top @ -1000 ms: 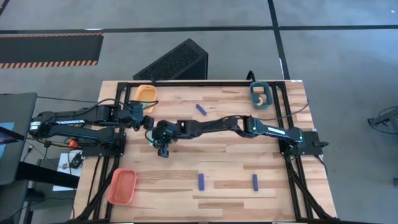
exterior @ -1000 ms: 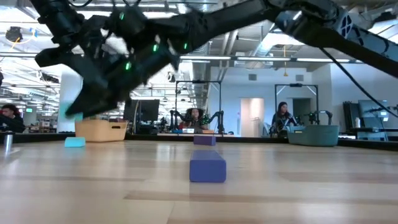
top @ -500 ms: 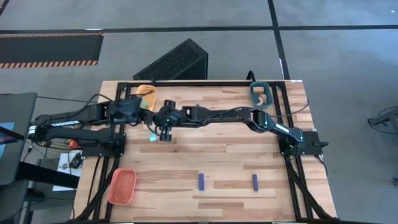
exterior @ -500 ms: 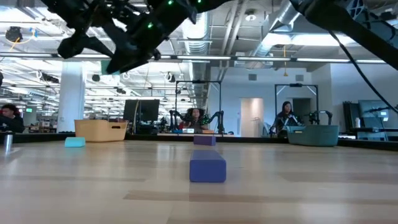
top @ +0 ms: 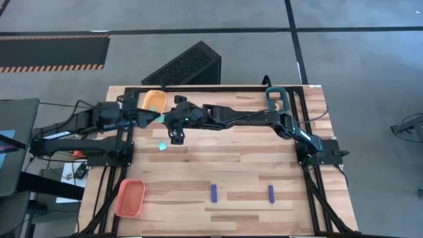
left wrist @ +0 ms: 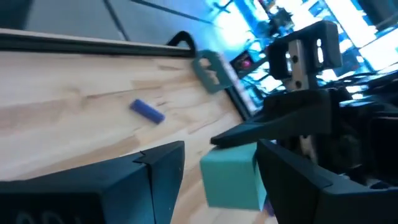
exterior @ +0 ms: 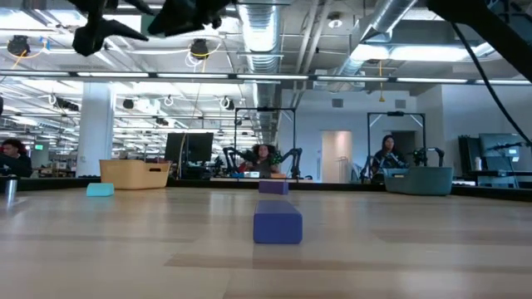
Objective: Sort & place blocks by color
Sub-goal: Put the bottom light blue block into the yellow bin
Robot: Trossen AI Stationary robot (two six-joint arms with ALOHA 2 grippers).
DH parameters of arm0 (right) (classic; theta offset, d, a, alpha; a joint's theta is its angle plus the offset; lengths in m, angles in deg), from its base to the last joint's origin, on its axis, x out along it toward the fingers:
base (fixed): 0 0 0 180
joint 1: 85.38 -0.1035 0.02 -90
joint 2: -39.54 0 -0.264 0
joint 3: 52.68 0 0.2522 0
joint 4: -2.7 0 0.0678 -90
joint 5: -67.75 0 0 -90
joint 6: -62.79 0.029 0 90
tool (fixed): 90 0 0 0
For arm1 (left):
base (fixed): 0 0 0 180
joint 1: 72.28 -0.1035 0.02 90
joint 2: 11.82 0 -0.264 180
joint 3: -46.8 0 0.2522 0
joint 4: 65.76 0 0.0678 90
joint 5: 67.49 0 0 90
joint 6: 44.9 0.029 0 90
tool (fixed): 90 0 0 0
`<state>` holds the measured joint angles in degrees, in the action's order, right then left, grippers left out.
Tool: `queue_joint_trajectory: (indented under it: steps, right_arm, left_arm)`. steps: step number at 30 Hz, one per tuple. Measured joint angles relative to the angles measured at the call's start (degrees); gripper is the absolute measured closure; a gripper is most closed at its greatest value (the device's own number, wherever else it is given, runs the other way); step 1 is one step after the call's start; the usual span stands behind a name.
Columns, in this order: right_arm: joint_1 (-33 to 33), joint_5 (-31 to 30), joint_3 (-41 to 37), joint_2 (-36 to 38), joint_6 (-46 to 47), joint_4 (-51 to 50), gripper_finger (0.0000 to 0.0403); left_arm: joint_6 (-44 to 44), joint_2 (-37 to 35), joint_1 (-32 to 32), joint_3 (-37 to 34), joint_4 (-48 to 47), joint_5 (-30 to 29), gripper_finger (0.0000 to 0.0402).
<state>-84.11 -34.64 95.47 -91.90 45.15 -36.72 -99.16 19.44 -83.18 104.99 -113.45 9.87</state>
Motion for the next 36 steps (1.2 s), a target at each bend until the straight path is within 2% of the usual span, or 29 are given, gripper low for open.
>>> queue_joint_trajectory:
  steps: [5,9,15,23,36]
  right_arm:
    - [-0.16,0.53,0.04,0.49,-2.85,3.37,0.0281]
    - [-0.61,0.17,0.09,0.59,-3.40,3.67,0.0281]
    - [-1.72,-6.04,0.00,0.46,-7.42,4.24,0.0280]
    - [-1.56,-13.22,0.02,0.29,-10.56,7.96,0.0280]
    - [-1.56,-11.24,0.48,0.26,-12.84,7.75,0.0279]
  left_arm:
    - [1.91,1.24,-0.04,-0.13,7.92,5.18,0.0209]
    - [2.43,2.25,-0.11,-0.20,9.51,8.40,0.0209]
    - [1.71,2.43,-0.09,-0.15,8.86,10.05,0.0209]
    - [-0.46,1.65,-0.04,-0.17,8.42,10.34,0.0209]
    - [3.04,1.62,-0.04,-0.20,11.86,6.53,0.0209]
